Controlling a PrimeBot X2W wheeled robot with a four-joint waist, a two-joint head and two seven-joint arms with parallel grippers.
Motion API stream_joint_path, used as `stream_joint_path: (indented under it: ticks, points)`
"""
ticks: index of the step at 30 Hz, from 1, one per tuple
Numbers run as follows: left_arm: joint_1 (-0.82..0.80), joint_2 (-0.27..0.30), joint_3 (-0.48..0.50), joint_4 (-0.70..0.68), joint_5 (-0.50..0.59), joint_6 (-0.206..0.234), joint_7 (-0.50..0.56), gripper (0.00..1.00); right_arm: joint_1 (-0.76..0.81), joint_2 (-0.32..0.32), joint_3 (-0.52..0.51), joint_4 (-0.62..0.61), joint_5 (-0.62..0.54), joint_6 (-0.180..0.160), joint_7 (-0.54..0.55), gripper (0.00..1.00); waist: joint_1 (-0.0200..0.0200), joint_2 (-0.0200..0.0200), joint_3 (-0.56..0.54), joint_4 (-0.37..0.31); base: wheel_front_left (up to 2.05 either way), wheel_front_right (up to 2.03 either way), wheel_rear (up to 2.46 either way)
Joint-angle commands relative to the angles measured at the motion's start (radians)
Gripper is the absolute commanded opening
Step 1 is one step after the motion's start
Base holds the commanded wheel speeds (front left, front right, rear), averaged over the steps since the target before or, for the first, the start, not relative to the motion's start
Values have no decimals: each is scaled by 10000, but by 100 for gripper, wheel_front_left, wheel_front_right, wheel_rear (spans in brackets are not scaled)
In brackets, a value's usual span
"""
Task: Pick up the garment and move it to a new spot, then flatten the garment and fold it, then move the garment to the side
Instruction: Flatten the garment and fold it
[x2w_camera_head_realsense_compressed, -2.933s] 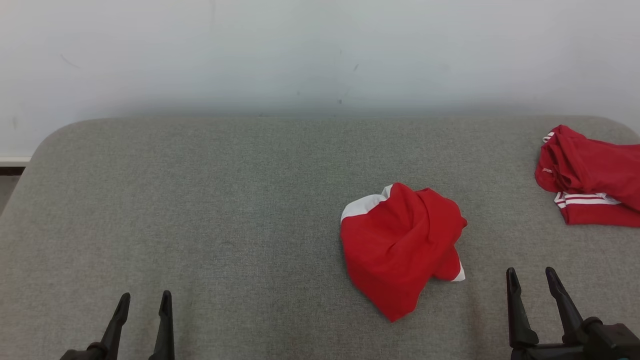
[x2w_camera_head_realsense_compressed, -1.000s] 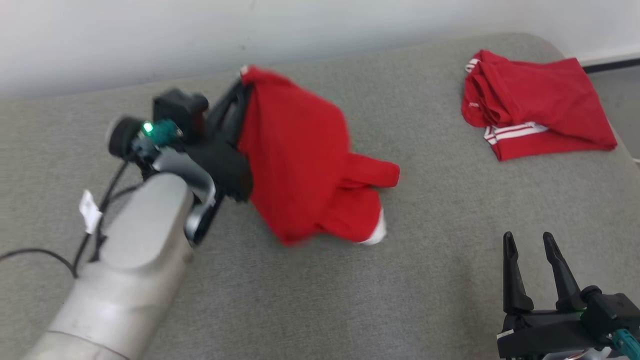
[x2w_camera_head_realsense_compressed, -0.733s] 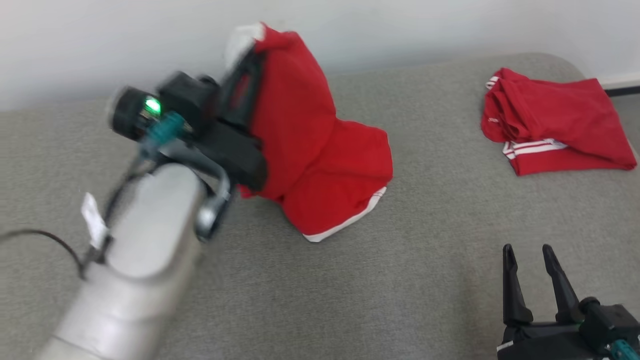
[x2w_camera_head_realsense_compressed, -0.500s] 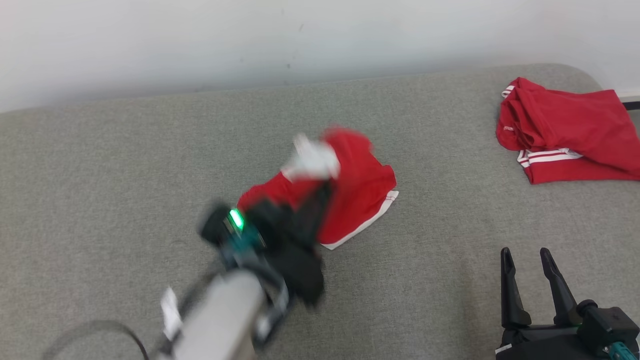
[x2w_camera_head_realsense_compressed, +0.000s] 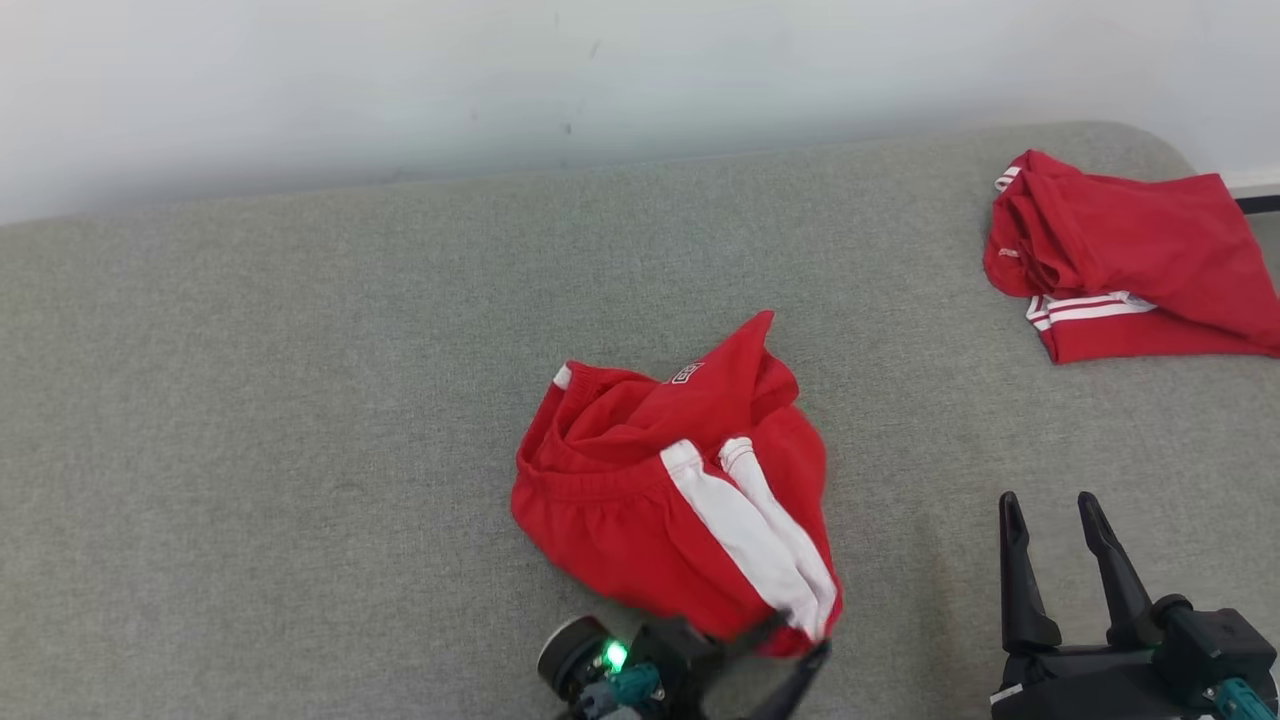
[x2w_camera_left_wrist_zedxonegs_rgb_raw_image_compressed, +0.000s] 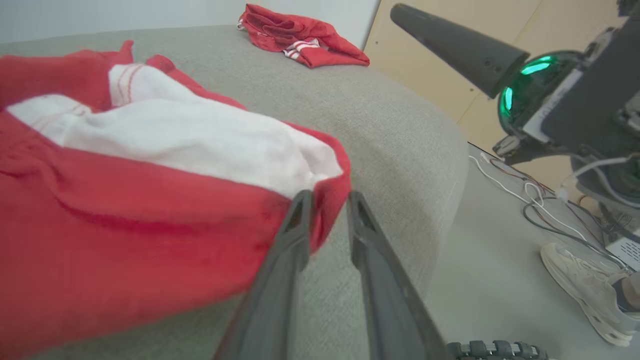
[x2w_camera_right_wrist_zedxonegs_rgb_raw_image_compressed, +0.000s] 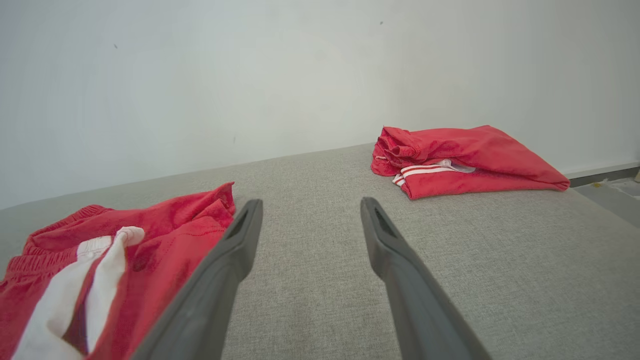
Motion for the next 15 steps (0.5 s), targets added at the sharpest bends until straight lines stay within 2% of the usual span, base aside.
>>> stream_joint_path:
  ticks: [1, 8, 12, 15]
  points:
    - [-292, 0, 6, -193, -132, 152, -59, 100, 63, -72, -71, 21, -47, -23, -2, 100, 1, -1, -110, 10, 0, 0, 0]
    - [-874, 125, 797, -930, -164, 638, -94, 100, 236, -38, -144, 53, -31, -23, -2, 100, 1, -1, -410, 92, 0, 0, 0]
    - [-1415, 614, 1349, -824, 45, 929, -88, 100, 170, -7, 48, 116, 2, -23, -2, 100, 1, -1, -479, -30, 0, 0, 0]
    - [-1772, 966, 1606, -428, 26, 948, 22, 100, 124, 12, 65, 87, 57, -23, -2, 100, 1, -1, -405, -223, 0, 0, 0]
